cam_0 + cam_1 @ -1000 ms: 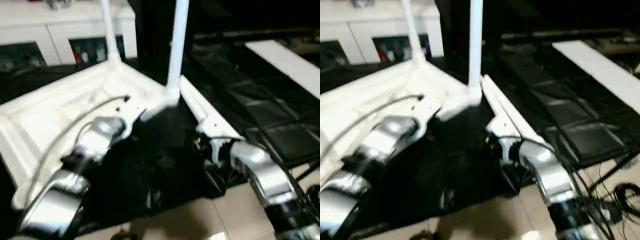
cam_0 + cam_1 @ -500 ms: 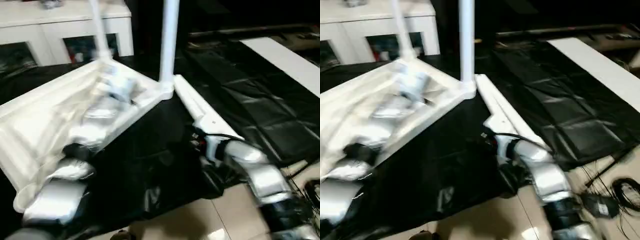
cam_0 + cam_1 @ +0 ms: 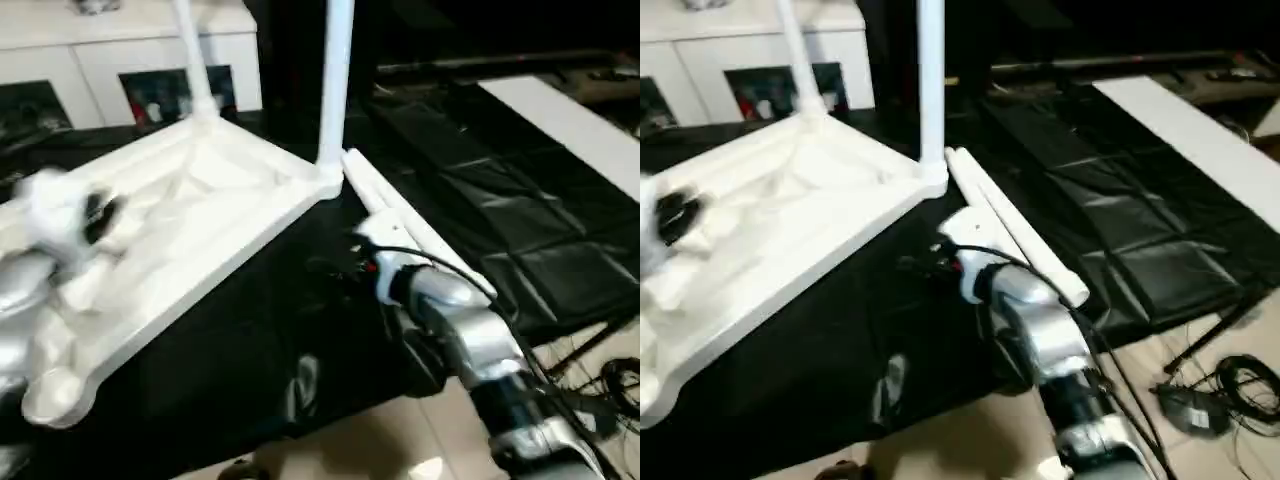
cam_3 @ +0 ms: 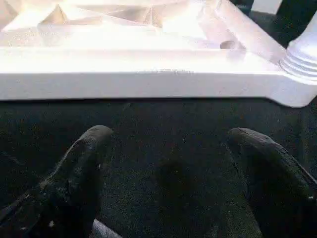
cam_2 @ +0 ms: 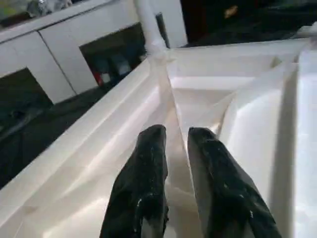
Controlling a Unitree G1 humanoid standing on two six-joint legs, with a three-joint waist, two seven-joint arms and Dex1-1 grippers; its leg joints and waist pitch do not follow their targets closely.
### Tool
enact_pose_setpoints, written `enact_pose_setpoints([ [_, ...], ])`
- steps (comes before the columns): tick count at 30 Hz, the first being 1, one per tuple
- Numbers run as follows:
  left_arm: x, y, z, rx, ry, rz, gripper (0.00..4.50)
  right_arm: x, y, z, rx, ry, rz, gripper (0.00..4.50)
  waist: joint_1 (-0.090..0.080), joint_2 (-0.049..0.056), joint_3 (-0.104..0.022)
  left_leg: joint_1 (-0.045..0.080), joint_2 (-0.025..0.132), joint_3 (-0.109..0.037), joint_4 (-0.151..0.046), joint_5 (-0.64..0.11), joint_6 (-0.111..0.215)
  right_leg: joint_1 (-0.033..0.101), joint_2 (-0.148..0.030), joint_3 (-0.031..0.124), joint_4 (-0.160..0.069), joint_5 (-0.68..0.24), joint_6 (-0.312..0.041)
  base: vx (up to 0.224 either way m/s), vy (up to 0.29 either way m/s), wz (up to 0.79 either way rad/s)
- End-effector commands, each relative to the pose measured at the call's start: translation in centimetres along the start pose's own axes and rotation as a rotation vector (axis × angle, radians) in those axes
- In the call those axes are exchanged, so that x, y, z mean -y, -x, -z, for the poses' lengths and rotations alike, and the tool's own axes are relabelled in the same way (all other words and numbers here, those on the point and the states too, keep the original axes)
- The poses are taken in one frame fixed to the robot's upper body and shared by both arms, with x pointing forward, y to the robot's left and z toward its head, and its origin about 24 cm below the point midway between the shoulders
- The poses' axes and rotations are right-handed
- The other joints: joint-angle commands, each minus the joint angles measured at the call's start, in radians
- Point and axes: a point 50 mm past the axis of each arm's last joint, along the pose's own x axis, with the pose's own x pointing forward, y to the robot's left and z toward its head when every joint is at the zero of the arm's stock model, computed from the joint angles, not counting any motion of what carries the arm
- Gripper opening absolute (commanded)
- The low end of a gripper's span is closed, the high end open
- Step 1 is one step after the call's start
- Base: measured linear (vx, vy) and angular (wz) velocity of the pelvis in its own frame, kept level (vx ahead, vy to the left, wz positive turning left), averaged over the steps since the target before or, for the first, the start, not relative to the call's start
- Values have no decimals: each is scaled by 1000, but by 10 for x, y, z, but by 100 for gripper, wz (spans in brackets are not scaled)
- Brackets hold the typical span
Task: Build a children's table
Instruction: Rotate table base
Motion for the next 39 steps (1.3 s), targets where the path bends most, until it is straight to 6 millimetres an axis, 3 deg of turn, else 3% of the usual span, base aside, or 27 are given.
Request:
enact_pose_setpoints([
  [1, 26, 2, -12, 95, 57, -2, 97, 6, -1, -10, 80, -55, 101, 389, -3, 31, -58, 48, 35, -24, -97, -512, -100, 9, -37, 31, -70, -309, -170, 0, 0, 0],
  [5, 44, 4, -17, 173, 125, -74, 97, 6, 4, -13, 133, -84, 123, 389, 7, 27, -56, 47, 27, -24, -93, -534, -91, 7, -38, 32, -84, -378, -131, 0, 0, 0],
  [6, 57, 10, -18, 206, 166, -153, 97, 2, 11, -14, 184, -107, 146, 389, 16, 23, -51, -15, 11, -65, -121, -531, -49, 56, -53, -12, -65, -369, -122, 0, 0, 0],
  [7, 59, 11, -18, 209, 170, -167, 97, 1, 12, -14, 192, -111, 148, 389, 13, 45, -57, -8, 22, -90, -139, -590, -42, 55, -32, -41, -67, -338, -97, -12, -9, 29],
  [10, 67, 17, -11, 152, 174, -232, 97, -5, 15, -11, 205, -112, 136, 389, -19, 72, -63, 9, 50, -187, -152, -675, -73, 55, 7, -70, -20, -158, -192, -1, -44, 43],
  [12, 75, 21, 1, 57, 160, -273, 97, -12, 17, -7, 201, -114, 117, 389, -34, 83, -53, 19, 57, -304, -187, -669, -6, 43, 34, -63, 62, -198, -251, -6, -124, 45],
  [13, 82, 20, 0, 69, 170, -264, 97, -13, 18, -6, 208, -131, 122, 389, -37, 78, -56, 44, 103, -273, -173, -653, 10, 18, 20, -32, 67, -211, -253, -10, -204, 47],
  [14, 88, 20, -2, 88, 181, -252, 97, -13, 19, -6, 215, -147, 127, 389, -30, 66, -53, 25, 92, -255, -177, -651, 38, 32, 13, -25, 67, -204, -257, -11, -355, 64],
  [15, 94, 18, -5, 103, 176, -238, 97, -13, 20, -6, 222, -170, 131, 389, -5, 50, -47, 9, 43, -193, -146, -618, 52, 29, -2, 8, 0, -263, -285, -2, -273, 40],
  [16, 101, 16, -7, 111, 156, -221, 97, -13, 22, -6, 224, -169, 133, 389, 5, 15, -41, 17, -29, -137, -49, -549, 39, 6, -29, 28, -95, -408, -321, -74, -286, 34],
  [17, 106, 14, -8, 113, 156, -210, 97, -13, 23, -7, 220, -159, 126, 389, 38, -10, -19, 68, -76, -62, 175, -344, 53, -41, -102, 59, -211, -915, -226, -43, -219, 2],
  [18, 110, 13, -8, 114, 158, -204, 97, -14, 24, -7, 218, -150, 120, 389, 66, -13, -20, -37, -60, -80, 148, -207, 53, 68, -116, 124, -158, -1009, -36, -43, -219, 2],
  [19, 114, 11, -6, 102, 171, -216, 97, -14, 26, -7, 216, -136, 121, 389, 94, -21, -32, -20, -41, -88, 90, -190, 43, 73, -119, 143, -128, -937, 142, 6, -174, -4],
  [20, 118, 8, -2, 86, 184, -231, 97, -13, 28, -7, 213, -133, 128, 389, 97, -29, -38, -4, -40, -91, 74, -211, 61, 75, -116, 153, -118, -860, 160, -49, -146, 28],
  [21, 120, 6, 1, 72, 192, -244, 97, -12, 29, -6, 212, -133, 138, 389, 110, -20, -57, 23, -39, -99, 51, -204, 108, 93, -137, 179, -110, -660, 63, -49, -146, 28],
  [22, 120, 6, 1, 70, 193, -246, 97, -12, 29, -6, 212, -133, 140, 389, 114, -17, -57, 25, -43, -105, 59, -184, 130, 99, -148, 193, -110, -559, -3, -59, -105, 30],
  [24, 124, 1, 3, 58, 191, -257, 97, -10, 29, -6, 204, -131, 152, 389, 129, -14, -44, 5, -60, -137, 131, -166, 108, 97, -190, 214, -135, -537, -154, -31, -29, 11],
  [26, 125, -2, 4, 42, 190, -267, 97, -10, 28, -5, 199, -128, 166, 389, 136, -14, -39, 9, -71, -151, 139, -146, 65, 80, -150, 203, -133, -560, -192, -79, 22, 25],
  [27, 128, -3, 5, 34, 170, -261, 97, -9, 27, -5, 197, -130, 181, 389, 133, -12, -34, 26, -61, -153, 100, -133, 59, 68, -103, 180, -133, -551, -236, -67, 50, 21],
  [28, 129, -3, 7, 29, 166, -268, 97, -9, 26, -5, 196, -134, 192, 389, 121, 14, -36, 76, -36, -139, 25, -156, 63, 34, -41, 121, -127, -532, -247, -70, 111, 26],
  [29, 129, -3, 7, 27, 164, -272, 97, -8, 26, -5, 196, -136, 195, 389, 107, 32, -44, 103, -18, -130, -8, -206, 61, 25, -14, 85, -121, -499, -239, -98, 154, 25],
  [30, 132, -3, 7, 42, 197, -246, 97, -8, 26, -4, 189, -132, 206, 389, 69, 50, -47, 105, 57, -150, -77, -435, 64, 2, 42, 45, -58, -365, -187, -98, 154, 25],
  [31, 132, -3, 7, 42, 197, -246, 97, -8, 26, -4, 189, -132, 206, 389, 57, 65, -50, 96, 94, -152, -105, -583, 13, 10, 33, 33, -26, -227, -165, -81, 144, 27],
  [32, 132, -3, 7, 40, 197, -245, 97, -8, 26, -4, 189, -132, 206, 389, 51, 62, -54, 94, 90, -144, -104, -608, -3, 16, 25, 31, -24, -177, -162, -28, 117, 29],
  [34, 132, -4, 11, 39, 165, -248, 97, -9, 26, -4, 182, -133, 214, 389, 30, 33, -43, 83, 29, -89, -81, -569, -18, 18, -3, 50, -75, -250, -161, -22, 103, 23],
  [36, 131, -5, 11, 41, 162, -255, 97, -8, 26, -3, 181, -135, 217, 389, 19, 18, -41, 74, 12, -77, -76, -546, -39, 18, -18, 63, -90, -413, -120, -3, 32, 4],
  [39, 129, -7, 13, 27, 178, -264, 97, -6, 26, -2, 174, -147, 232, 389, 0, 9, -54, 52, 16, -78, -77, -428, -49, 33, -28, 62, -77, -318, -106, 10, 37, -2],
])
